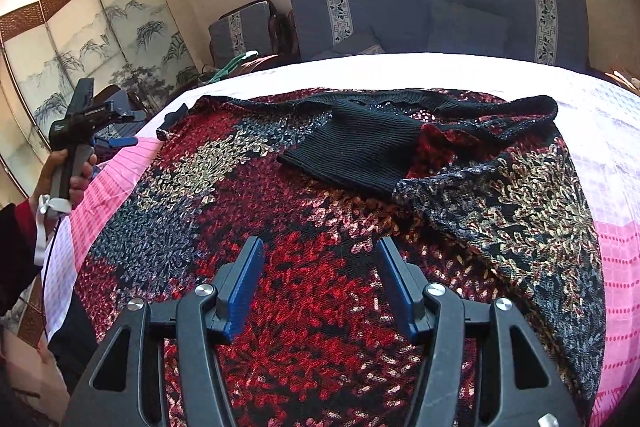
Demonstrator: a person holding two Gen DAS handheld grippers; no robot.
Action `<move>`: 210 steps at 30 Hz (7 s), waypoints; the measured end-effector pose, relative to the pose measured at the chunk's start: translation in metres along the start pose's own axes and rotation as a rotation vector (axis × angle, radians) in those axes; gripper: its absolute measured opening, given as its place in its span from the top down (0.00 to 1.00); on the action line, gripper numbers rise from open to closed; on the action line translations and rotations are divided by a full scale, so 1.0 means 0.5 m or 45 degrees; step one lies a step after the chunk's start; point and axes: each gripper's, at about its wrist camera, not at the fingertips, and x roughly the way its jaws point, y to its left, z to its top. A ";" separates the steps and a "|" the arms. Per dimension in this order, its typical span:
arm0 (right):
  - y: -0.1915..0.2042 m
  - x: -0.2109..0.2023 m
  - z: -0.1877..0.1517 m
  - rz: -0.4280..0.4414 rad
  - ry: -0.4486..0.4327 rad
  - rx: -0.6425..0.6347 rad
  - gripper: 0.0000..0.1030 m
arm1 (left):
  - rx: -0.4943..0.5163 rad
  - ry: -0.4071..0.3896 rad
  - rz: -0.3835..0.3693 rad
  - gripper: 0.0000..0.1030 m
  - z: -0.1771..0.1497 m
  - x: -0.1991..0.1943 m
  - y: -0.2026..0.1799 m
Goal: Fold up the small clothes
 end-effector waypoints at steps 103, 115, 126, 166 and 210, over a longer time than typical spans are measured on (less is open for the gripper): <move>-0.061 -0.039 0.001 0.151 -0.154 0.203 0.15 | 0.081 -0.117 0.298 0.94 0.107 0.084 -0.008; -0.113 -0.035 0.017 0.334 -0.138 0.369 0.15 | 0.302 -0.436 -0.201 0.94 0.052 -0.181 -0.331; -0.169 -0.004 0.045 0.767 -0.139 0.755 0.13 | 0.633 -0.182 -0.380 0.93 -0.212 -0.016 -0.655; -0.109 -0.021 0.227 0.425 -0.178 0.548 0.93 | 0.135 -0.169 -0.407 0.33 -0.301 0.006 -0.301; -0.029 0.256 0.275 -0.204 0.219 -0.214 0.95 | 0.129 -0.130 -0.380 0.24 -0.296 0.026 -0.310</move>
